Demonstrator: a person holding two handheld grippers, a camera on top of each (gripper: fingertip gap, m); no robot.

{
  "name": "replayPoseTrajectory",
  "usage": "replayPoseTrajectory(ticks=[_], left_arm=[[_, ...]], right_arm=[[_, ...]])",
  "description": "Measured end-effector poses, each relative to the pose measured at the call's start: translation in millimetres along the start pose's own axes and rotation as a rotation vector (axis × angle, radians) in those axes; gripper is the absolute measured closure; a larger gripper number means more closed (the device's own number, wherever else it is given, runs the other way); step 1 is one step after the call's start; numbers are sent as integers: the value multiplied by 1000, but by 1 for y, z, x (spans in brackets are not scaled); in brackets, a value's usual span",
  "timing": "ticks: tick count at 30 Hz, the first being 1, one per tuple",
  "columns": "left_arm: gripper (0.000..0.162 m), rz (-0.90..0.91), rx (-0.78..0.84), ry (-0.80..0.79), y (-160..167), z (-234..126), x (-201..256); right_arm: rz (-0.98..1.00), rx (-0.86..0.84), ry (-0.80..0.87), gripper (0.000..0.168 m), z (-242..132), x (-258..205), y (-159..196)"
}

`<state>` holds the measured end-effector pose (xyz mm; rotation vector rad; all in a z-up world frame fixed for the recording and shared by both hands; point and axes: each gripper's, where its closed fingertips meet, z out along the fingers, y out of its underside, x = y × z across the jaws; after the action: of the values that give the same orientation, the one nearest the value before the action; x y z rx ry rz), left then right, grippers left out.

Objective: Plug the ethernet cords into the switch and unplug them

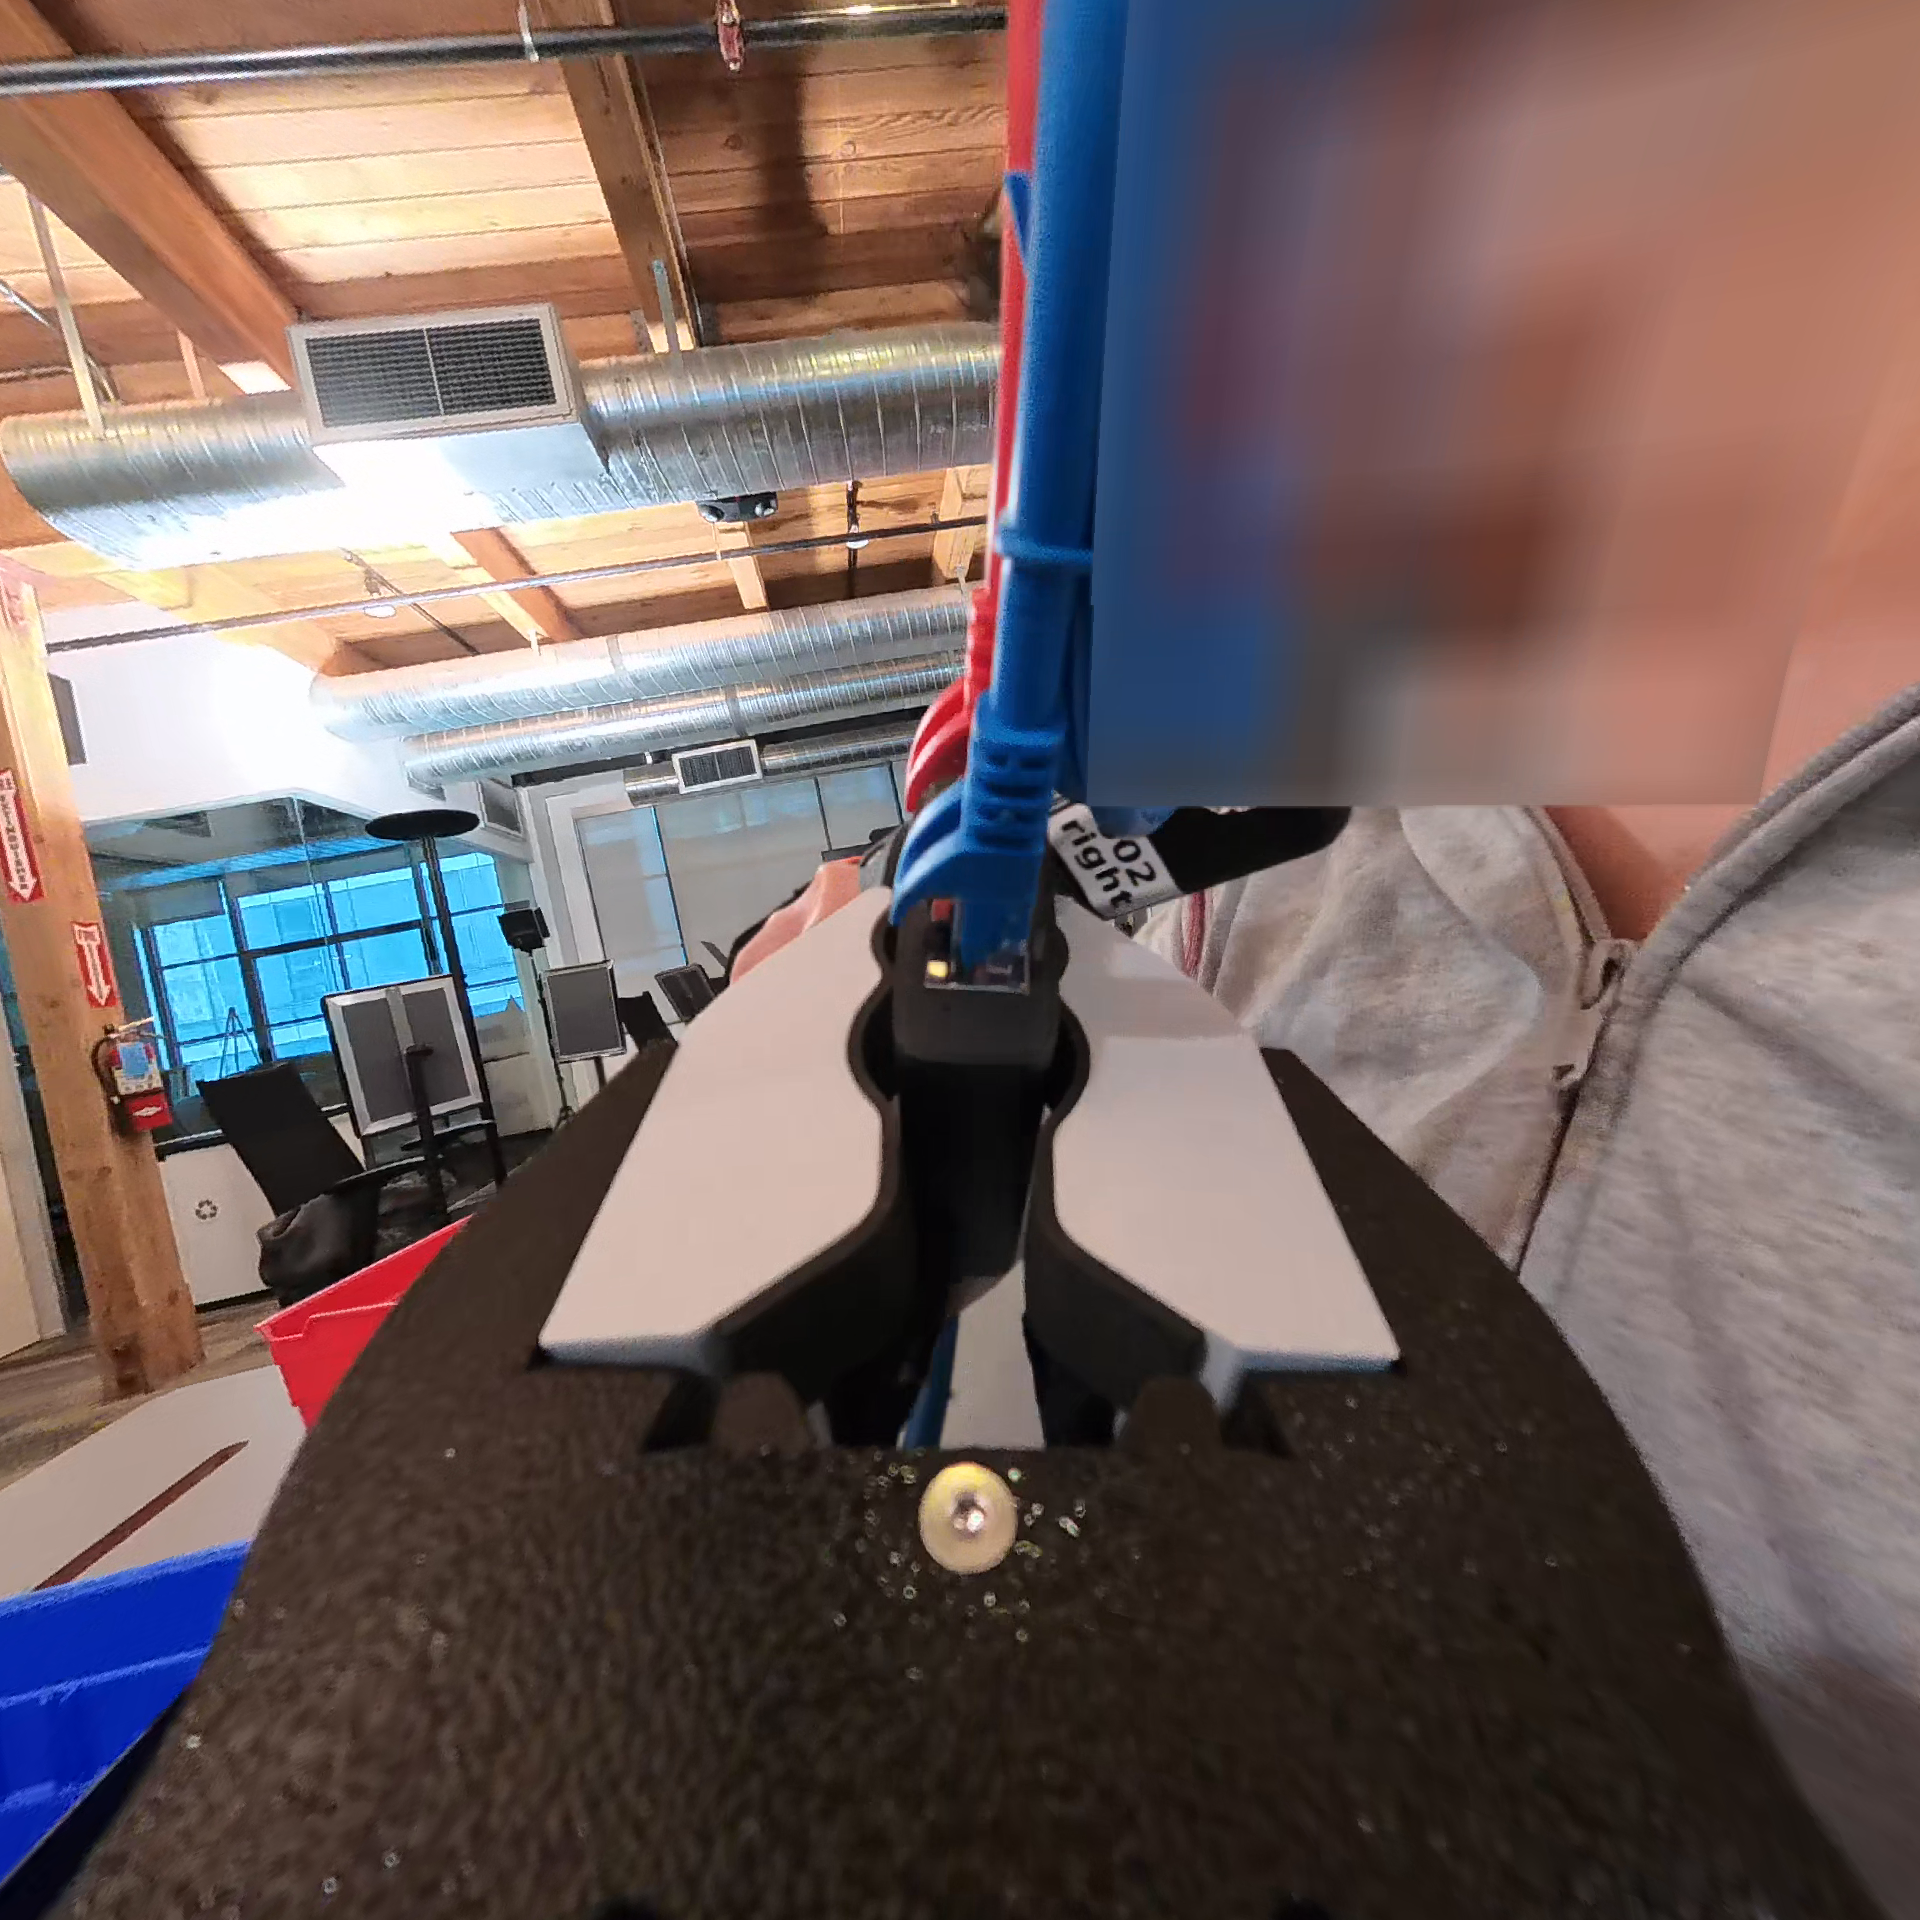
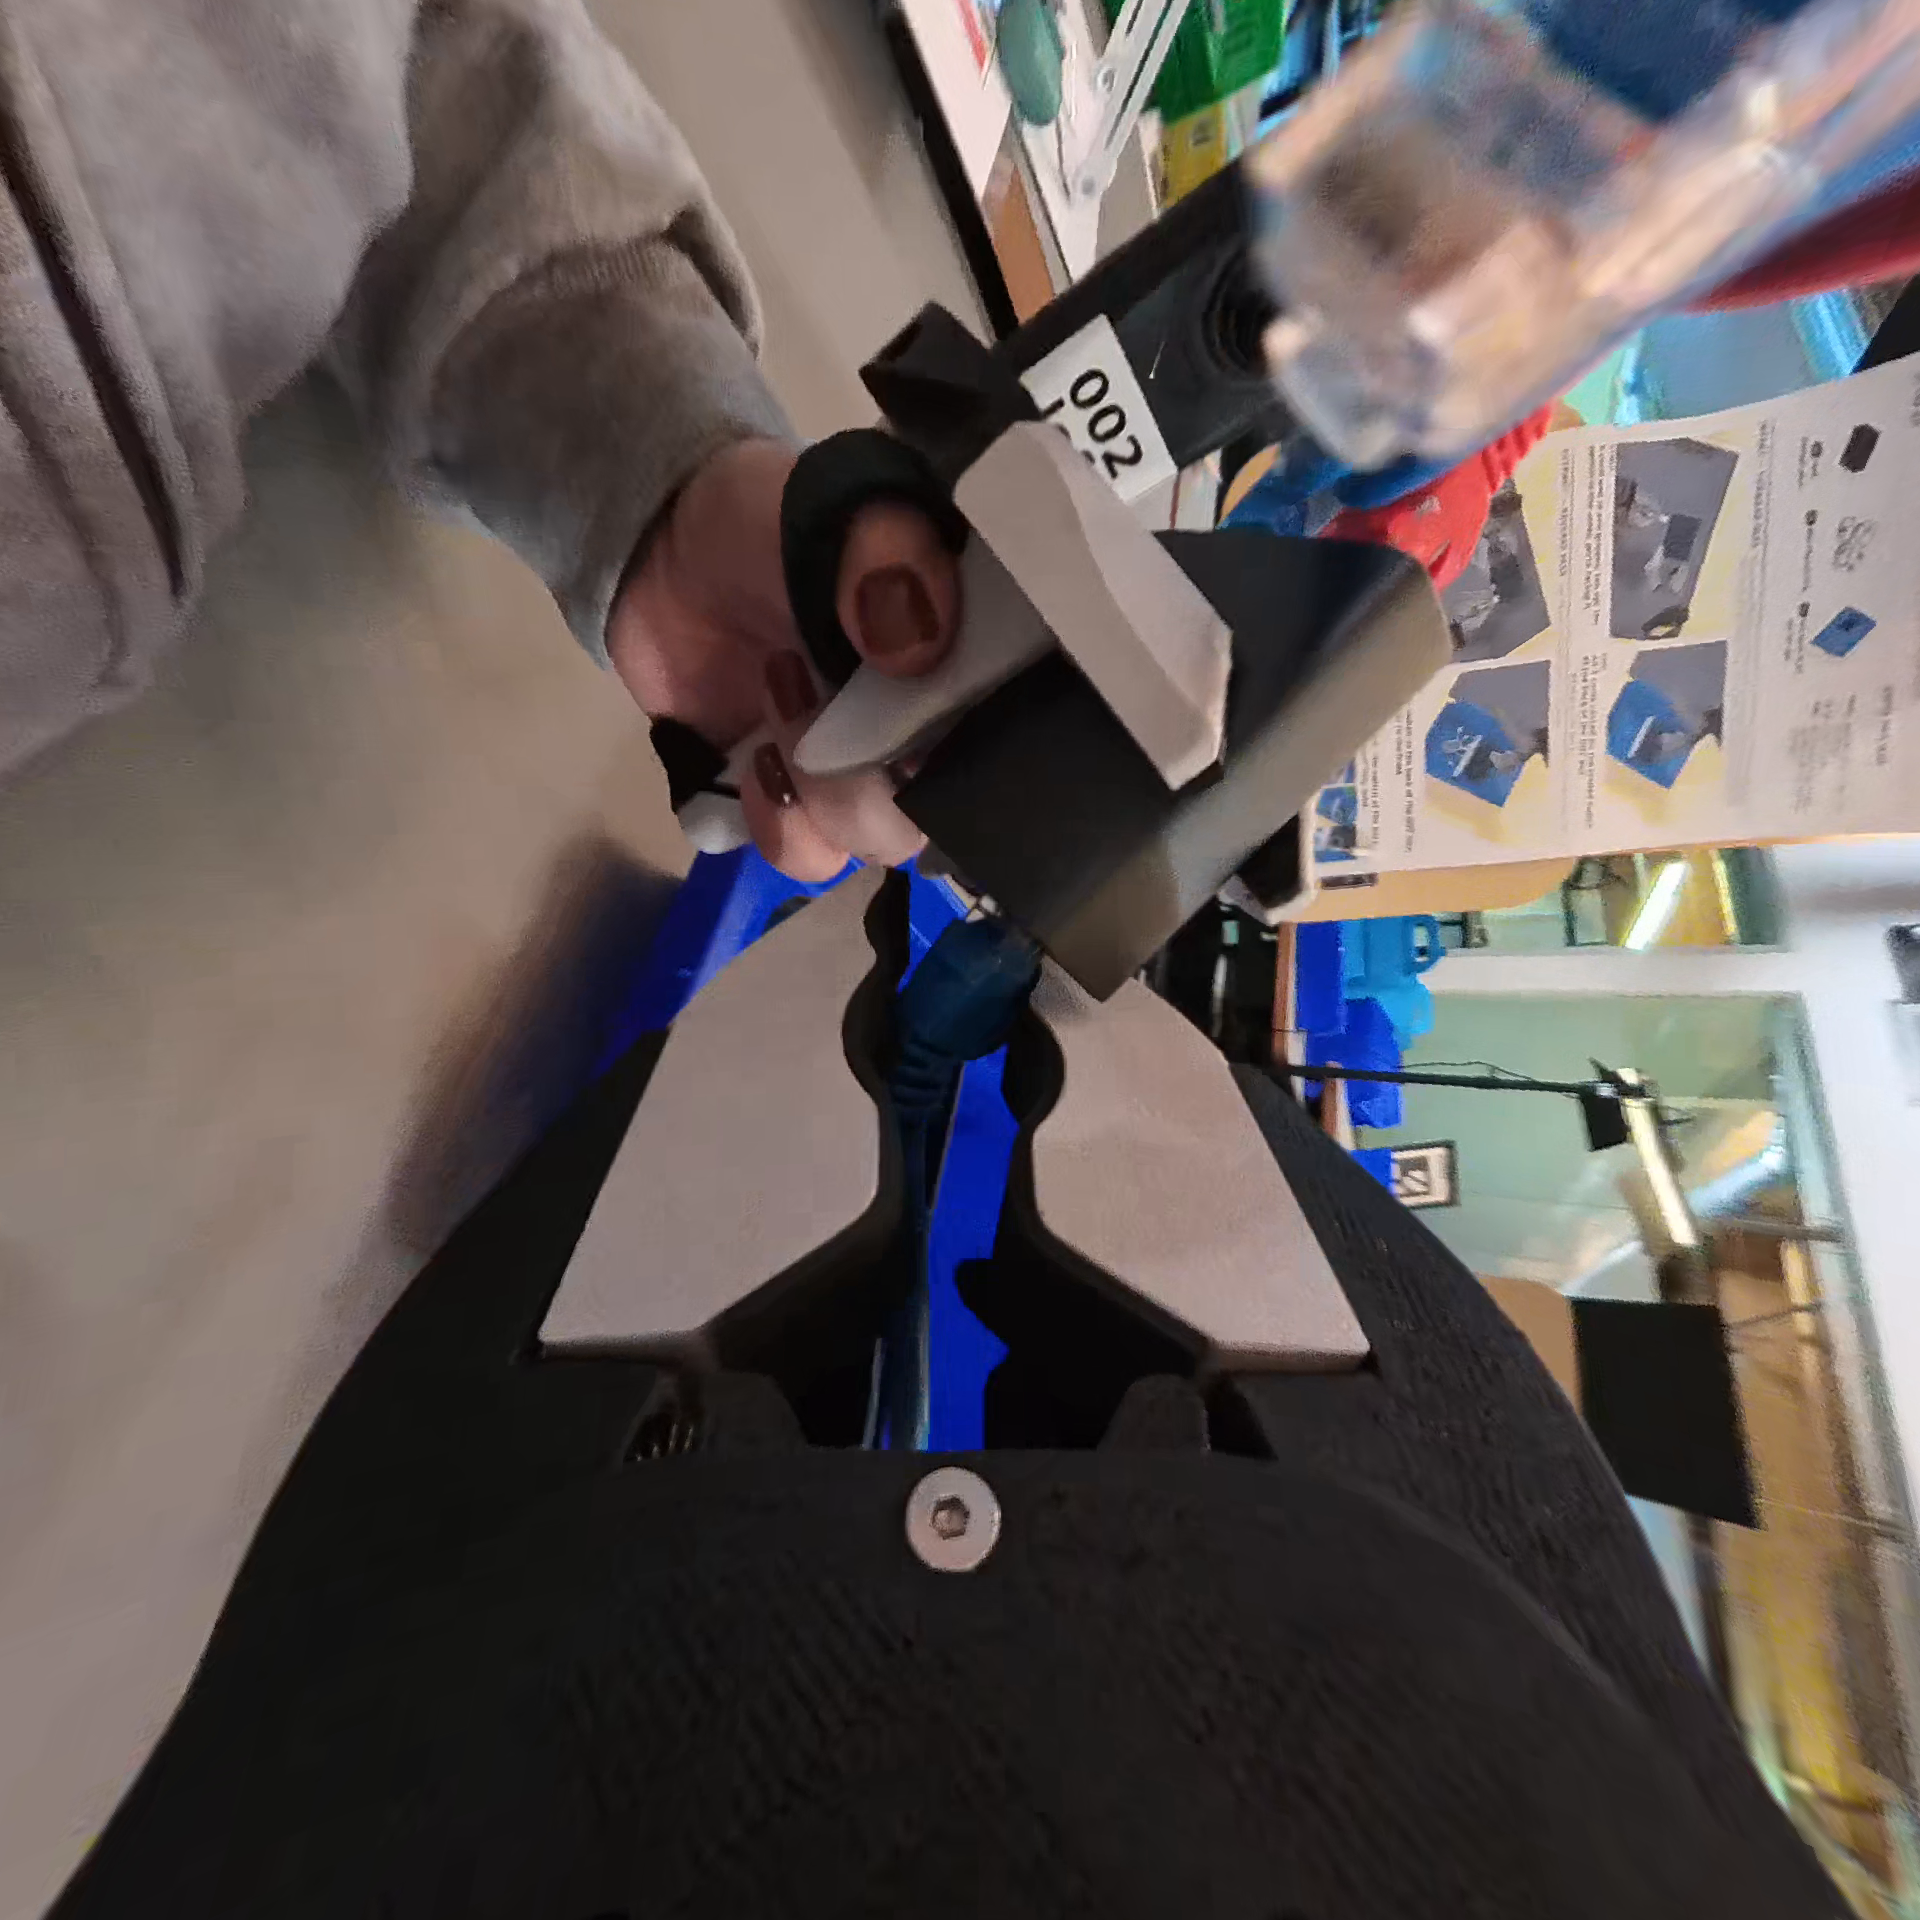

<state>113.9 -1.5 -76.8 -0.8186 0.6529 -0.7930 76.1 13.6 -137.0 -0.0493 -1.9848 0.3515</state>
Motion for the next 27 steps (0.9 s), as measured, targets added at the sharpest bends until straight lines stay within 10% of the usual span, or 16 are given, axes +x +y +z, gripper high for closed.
replayPoseTrajectory(ticks=[20, 27], left_arm=[[140, 66, -63, 75, 21, 0, 20], [140, 176, -69, 21, 23, -2, 18]], right_arm=[[-235, -10, -109, 152, -15, -16, 0], [267, -85, -195, 144, -12, -24, 1]])
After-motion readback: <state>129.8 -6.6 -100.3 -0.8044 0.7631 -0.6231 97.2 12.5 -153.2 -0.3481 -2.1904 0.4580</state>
